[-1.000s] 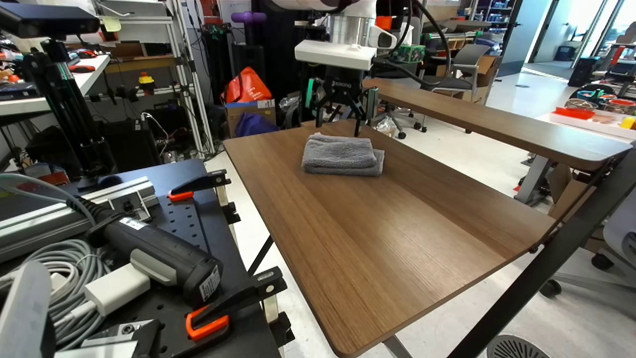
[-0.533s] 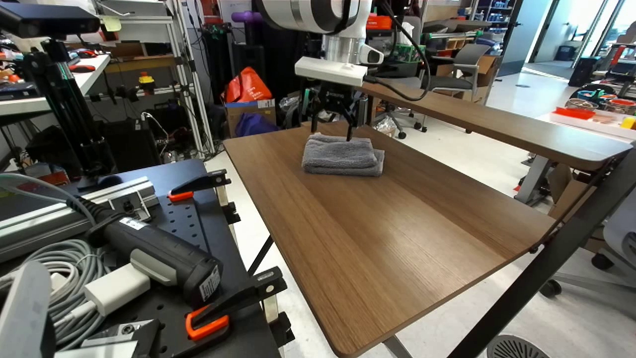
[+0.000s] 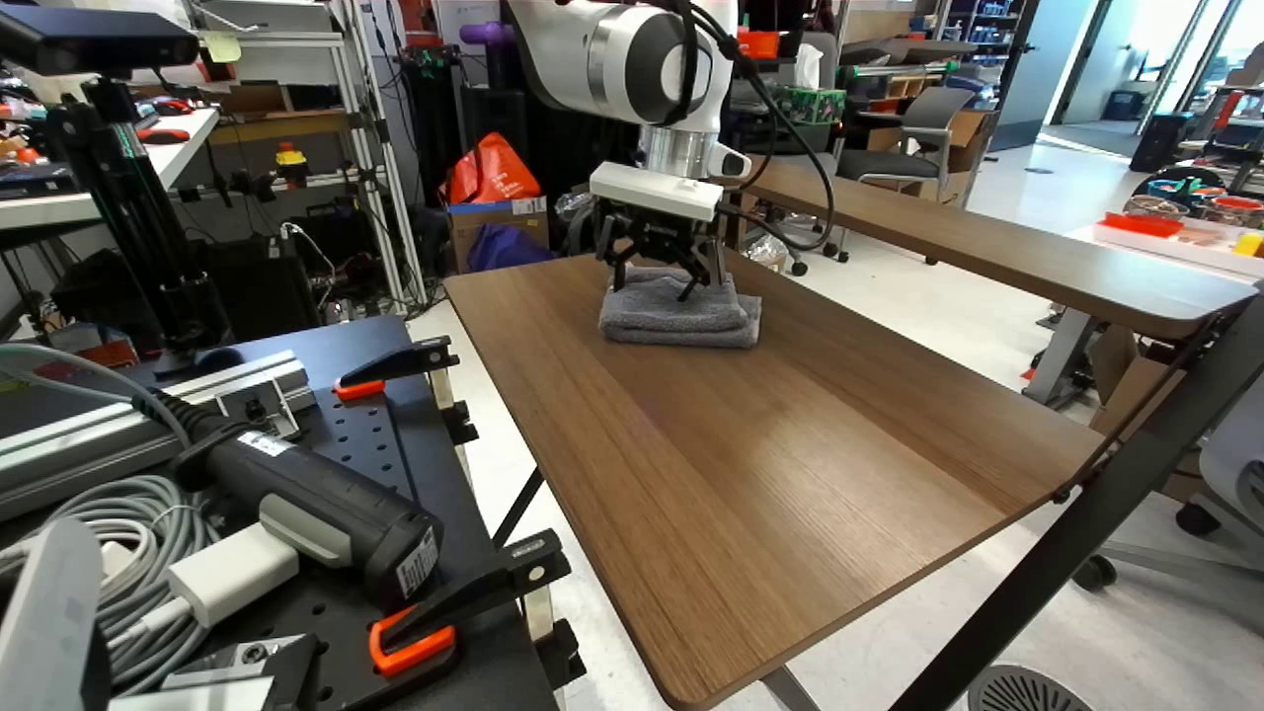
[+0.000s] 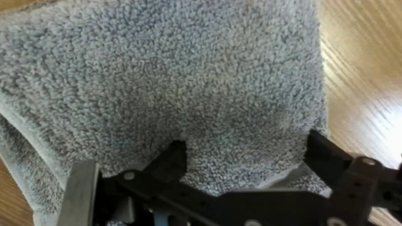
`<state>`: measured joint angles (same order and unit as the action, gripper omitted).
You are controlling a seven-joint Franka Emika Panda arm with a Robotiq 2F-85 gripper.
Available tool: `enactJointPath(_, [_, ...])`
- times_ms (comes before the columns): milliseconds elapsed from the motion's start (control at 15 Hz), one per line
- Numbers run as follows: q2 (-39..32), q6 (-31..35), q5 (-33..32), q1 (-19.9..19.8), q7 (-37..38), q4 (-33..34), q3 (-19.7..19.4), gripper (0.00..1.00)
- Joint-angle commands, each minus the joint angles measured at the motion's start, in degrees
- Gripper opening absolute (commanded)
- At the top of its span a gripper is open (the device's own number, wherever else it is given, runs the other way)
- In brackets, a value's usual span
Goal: Move the grey towel to the right
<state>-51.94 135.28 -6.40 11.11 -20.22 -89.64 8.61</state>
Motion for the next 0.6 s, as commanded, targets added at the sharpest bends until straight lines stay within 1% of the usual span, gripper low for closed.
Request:
enactJointPath(0, [-2.2,-2.8,-1.5,0.2,0.8,3.1,-0.2,1.0])
enactJointPath(267, [-1.1,-2.8,-1.2,-0.5,2.0,1.3,-0.9,1.0])
enactJointPath(533, [0.2,-1.9,-0.3,-2.5,3.6,-1.8,-1.7,1.0])
